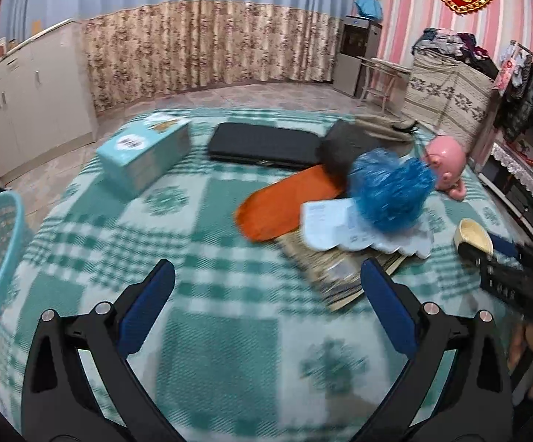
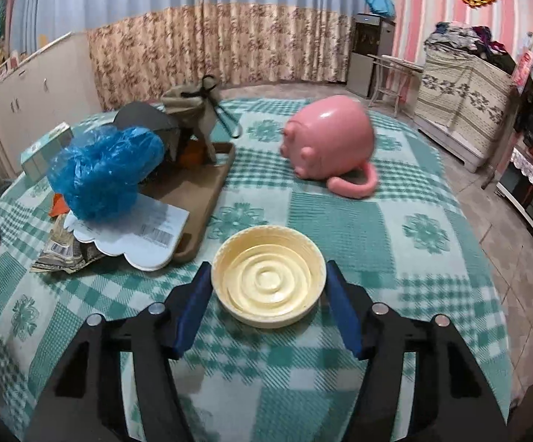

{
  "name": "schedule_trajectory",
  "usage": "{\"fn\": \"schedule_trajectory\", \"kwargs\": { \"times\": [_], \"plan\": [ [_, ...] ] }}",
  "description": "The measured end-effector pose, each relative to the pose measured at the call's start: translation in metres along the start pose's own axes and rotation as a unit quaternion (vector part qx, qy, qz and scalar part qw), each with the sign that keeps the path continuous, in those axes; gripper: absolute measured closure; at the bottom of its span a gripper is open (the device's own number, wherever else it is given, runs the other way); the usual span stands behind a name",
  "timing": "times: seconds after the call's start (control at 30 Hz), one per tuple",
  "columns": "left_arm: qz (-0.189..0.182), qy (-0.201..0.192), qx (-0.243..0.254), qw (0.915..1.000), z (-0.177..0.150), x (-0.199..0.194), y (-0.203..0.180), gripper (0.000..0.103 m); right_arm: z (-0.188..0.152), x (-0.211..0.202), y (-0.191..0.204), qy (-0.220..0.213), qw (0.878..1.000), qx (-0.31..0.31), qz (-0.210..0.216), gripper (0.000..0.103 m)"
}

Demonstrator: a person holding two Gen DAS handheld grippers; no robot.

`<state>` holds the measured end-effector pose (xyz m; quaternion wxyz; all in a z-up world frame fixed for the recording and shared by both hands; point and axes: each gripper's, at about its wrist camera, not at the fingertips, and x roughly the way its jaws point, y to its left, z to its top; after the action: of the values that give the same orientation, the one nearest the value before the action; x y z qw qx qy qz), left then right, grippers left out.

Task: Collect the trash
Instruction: 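Grasp the blue plastic bag with the left tool while the right tool holds the cream bowl, then carry the blue bag into the blue basket with the left tool while the right tool carries the cream bowl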

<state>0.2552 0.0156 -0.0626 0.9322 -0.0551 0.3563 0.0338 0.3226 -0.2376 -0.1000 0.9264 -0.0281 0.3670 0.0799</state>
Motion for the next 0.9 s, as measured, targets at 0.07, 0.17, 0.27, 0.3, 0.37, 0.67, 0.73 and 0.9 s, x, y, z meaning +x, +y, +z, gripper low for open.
{"fn": "schedule_trajectory", "kwargs": {
  "times": [0.07, 0.17, 0.27, 0.3, 0.37, 0.67, 0.73, 0.9],
  "plan": [
    [-0.013, -0.006, 0.003, 0.9999, 0.007, 0.008, -0.015, 0.006, -0.007, -0.004, -0.004, 0.002, 1.000, 0.004, 0.001, 0.042],
    [-0.016, -0.014, 0.015, 0.9997, 0.015, 0.017, -0.035, 0.006, -0.012, -0.010, -0.012, -0.001, 1.000, 0.009, -0.004, 0.042],
    [-0.027, -0.014, 0.034, 0.9990, 0.025, 0.031, -0.060, 0.011, -0.013, -0.015, -0.021, -0.002, 1.000, 0.018, -0.007, 0.042],
    [-0.028, -0.014, 0.039, 0.9988, 0.028, 0.035, -0.065, 0.014, -0.014, -0.015, -0.024, -0.001, 1.000, 0.020, -0.009, 0.042],
    [-0.027, -0.009, 0.052, 0.9982, 0.031, 0.044, -0.076, 0.026, -0.014, -0.015, -0.029, 0.001, 1.000, 0.025, -0.013, 0.042],
    [-0.047, -0.012, 0.054, 0.9974, 0.032, 0.035, -0.068, 0.073, -0.012, -0.017, -0.027, -0.004, 1.000, 0.020, -0.021, 0.042],
    [-0.049, -0.022, 0.044, 0.9976, 0.036, 0.021, -0.059, 0.073, -0.007, -0.022, -0.021, -0.015, 1.000, 0.018, -0.018, 0.042],
    [-0.030, -0.052, 0.028, 0.9978, 0.041, -0.024, -0.024, 0.073, 0.005, -0.033, 0.007, -0.034, 0.999, -0.006, -0.004, 0.042]
  ]
}}
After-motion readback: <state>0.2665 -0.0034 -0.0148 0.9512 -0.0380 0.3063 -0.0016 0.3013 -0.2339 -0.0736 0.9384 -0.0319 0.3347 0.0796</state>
